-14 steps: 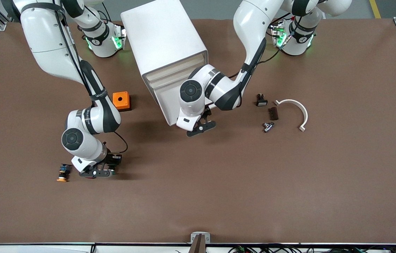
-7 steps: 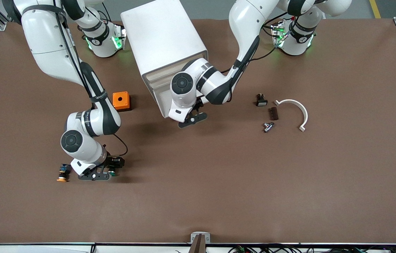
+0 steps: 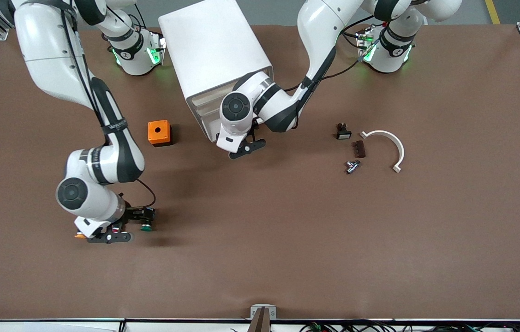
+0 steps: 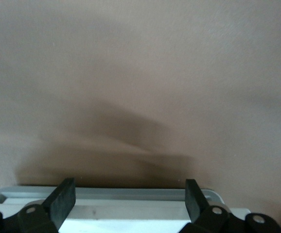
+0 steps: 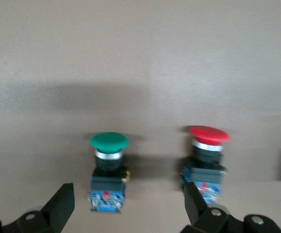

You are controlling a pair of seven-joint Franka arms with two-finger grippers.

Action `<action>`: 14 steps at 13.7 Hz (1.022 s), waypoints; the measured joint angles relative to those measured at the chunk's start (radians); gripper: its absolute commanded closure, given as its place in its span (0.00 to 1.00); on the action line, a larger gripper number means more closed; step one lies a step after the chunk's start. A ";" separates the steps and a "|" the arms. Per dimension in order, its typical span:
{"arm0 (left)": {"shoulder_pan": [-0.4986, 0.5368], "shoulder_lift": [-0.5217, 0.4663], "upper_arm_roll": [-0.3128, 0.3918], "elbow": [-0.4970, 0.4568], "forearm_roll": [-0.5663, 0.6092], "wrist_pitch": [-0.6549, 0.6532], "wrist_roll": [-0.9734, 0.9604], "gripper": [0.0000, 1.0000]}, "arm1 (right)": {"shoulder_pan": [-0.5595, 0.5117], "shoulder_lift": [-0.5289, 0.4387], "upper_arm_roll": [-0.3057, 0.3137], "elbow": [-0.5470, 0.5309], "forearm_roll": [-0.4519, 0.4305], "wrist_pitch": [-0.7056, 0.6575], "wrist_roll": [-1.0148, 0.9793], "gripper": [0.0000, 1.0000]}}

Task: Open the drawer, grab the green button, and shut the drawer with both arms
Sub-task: 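Place the button beside the red button while the left gripper pushes the drawer, then open the right gripper and withdraw while the left gripper leaves the cabinet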

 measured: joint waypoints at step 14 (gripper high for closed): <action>0.002 0.014 -0.012 -0.035 -0.296 0.000 0.001 0.01 | -0.134 -0.473 0.002 -0.038 -0.001 -0.511 -0.098 0.00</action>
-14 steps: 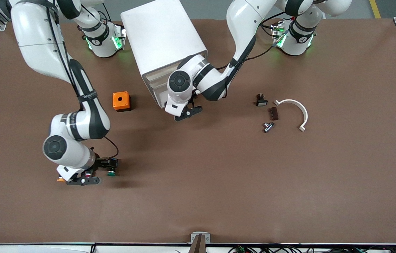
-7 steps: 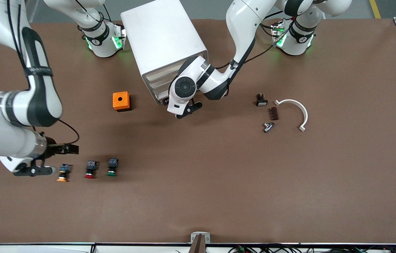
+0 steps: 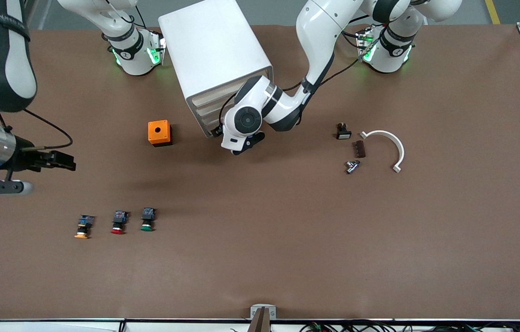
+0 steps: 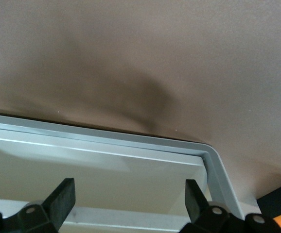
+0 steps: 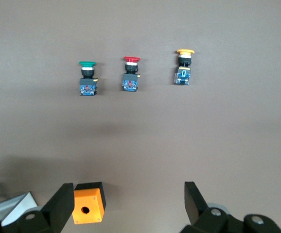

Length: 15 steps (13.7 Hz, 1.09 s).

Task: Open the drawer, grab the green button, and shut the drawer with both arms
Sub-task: 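Open the right gripper and withdraw while the left gripper leaves the cabinet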

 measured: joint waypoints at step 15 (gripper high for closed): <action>0.219 -0.350 0.029 0.050 0.291 -0.310 0.106 0.01 | -0.054 -0.054 -0.002 0.049 -0.041 -0.071 0.000 0.00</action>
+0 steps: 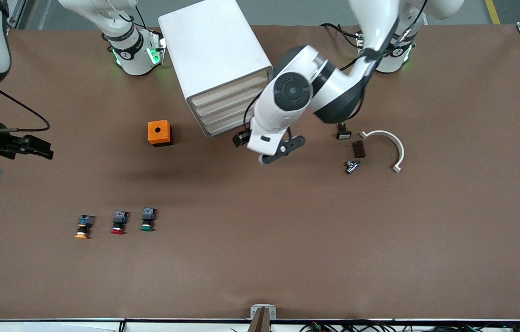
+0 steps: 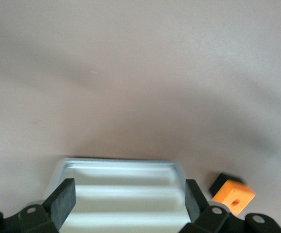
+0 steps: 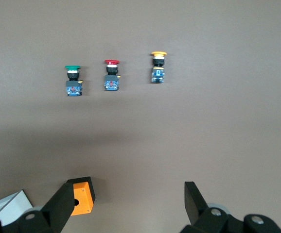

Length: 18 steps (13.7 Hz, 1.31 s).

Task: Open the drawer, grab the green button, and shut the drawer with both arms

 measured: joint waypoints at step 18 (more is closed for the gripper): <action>0.547 -0.495 0.000 -0.309 0.340 -0.365 0.911 0.01 | -0.020 -0.090 0.024 0.005 0.008 -0.118 -0.026 0.00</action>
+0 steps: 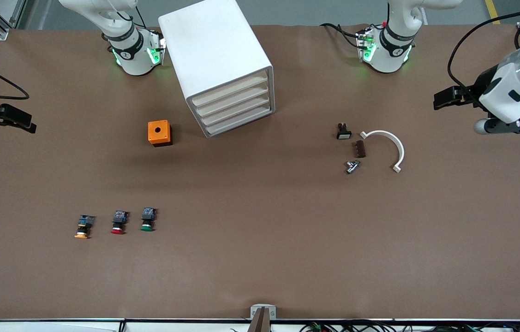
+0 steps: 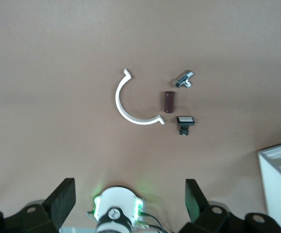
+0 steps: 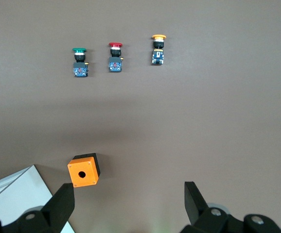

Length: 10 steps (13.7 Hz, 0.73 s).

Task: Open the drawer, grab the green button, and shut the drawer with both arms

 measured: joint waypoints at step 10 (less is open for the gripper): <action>0.108 -0.229 -0.002 -0.211 0.034 0.196 0.130 0.01 | -0.001 -0.029 -0.006 -0.004 0.000 -0.013 -0.059 0.00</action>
